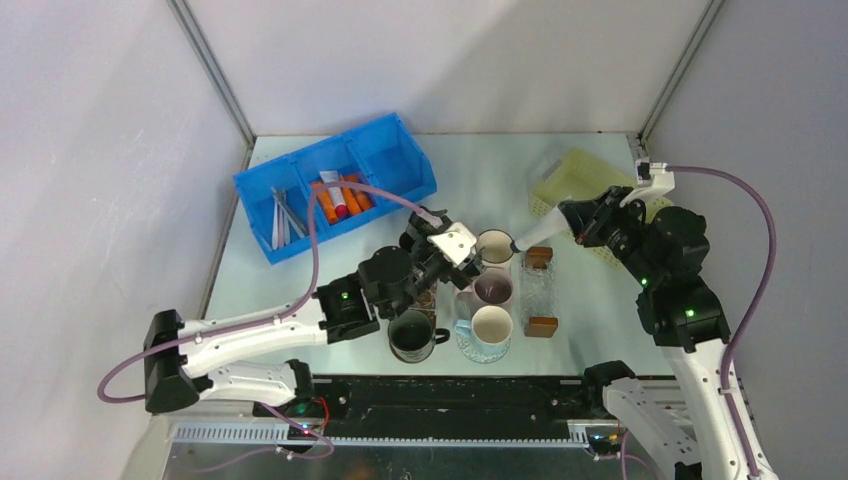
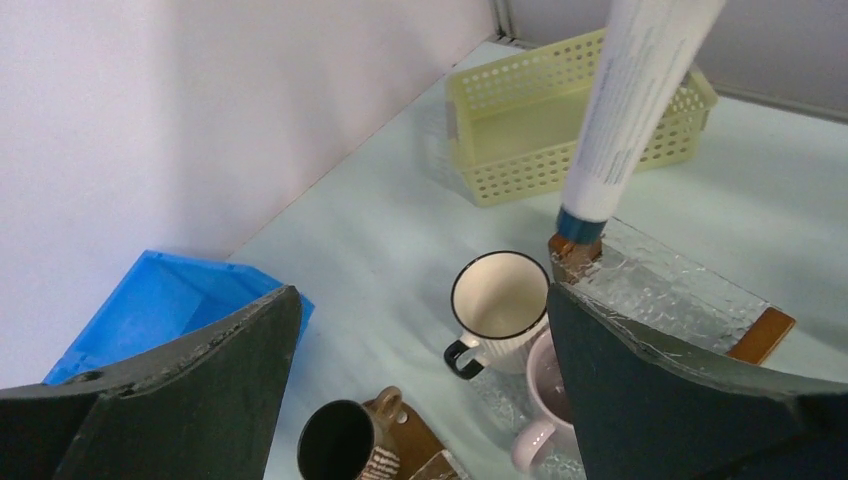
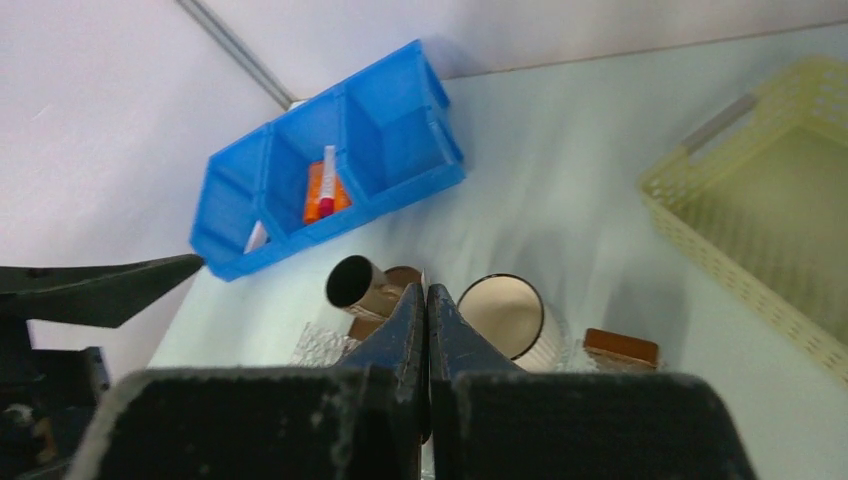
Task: Prepare toiletry sets of a toothbrush and toothpaste on the tray
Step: Pick up the toothpaste from the storage box, then place the toothpaste in the toothpaste holder.
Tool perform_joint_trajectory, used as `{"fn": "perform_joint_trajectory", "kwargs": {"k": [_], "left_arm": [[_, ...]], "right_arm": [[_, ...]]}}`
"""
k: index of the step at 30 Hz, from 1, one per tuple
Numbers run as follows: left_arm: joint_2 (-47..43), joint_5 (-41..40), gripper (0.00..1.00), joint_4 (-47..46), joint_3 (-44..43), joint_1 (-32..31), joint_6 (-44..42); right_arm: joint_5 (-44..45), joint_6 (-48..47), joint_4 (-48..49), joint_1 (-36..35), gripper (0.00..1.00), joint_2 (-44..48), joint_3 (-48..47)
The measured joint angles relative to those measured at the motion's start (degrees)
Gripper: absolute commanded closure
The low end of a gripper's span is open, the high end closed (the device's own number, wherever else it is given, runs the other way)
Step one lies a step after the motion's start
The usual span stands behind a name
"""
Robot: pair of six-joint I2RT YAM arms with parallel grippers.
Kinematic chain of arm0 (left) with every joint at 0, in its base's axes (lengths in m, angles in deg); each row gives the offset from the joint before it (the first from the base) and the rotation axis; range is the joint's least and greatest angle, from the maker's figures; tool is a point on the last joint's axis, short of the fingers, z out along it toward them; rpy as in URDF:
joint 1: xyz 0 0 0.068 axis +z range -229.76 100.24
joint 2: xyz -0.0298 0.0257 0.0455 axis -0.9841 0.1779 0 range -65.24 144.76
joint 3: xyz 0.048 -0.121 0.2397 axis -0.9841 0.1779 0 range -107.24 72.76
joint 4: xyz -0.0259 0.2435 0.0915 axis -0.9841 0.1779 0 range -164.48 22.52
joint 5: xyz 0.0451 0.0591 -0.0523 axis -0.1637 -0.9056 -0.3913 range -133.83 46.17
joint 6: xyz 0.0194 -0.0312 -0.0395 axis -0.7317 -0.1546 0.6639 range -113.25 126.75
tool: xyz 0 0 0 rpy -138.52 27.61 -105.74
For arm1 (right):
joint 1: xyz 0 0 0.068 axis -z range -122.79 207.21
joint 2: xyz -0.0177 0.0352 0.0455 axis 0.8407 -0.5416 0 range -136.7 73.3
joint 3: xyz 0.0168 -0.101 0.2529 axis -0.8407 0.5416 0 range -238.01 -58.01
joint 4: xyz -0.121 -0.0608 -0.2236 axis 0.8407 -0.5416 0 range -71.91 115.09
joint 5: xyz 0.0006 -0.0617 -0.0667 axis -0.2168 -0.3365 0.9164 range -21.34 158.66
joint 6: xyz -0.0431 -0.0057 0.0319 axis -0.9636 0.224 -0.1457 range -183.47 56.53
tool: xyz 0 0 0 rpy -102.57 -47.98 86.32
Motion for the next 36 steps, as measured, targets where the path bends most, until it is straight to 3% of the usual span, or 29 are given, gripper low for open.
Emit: {"fn": "perform_joint_trajectory", "kwargs": {"k": [6, 10, 24, 36], "left_arm": [[-3.02, -2.75, 0.00, 5.35, 0.02, 2.29, 3.80], [-7.02, -3.52, 0.00, 10.86, 0.28, 7.45, 8.20], [-28.52, -9.81, 0.00, 23.52, 8.85, 36.79, 17.55], [-28.02, -14.82, 0.00, 25.94, 12.15, 46.07, 21.66]], "right_arm": [[6.54, -5.77, -0.92, -0.02, 1.00, 0.24, 0.22], [10.73, -9.44, 0.33, -0.28, 1.00, 0.20, 2.60], [27.26, -17.79, 8.61, -10.01, 1.00, -2.99, 16.15], [32.57, -18.38, 13.81, -13.79, 1.00, -4.61, 20.22]]}}
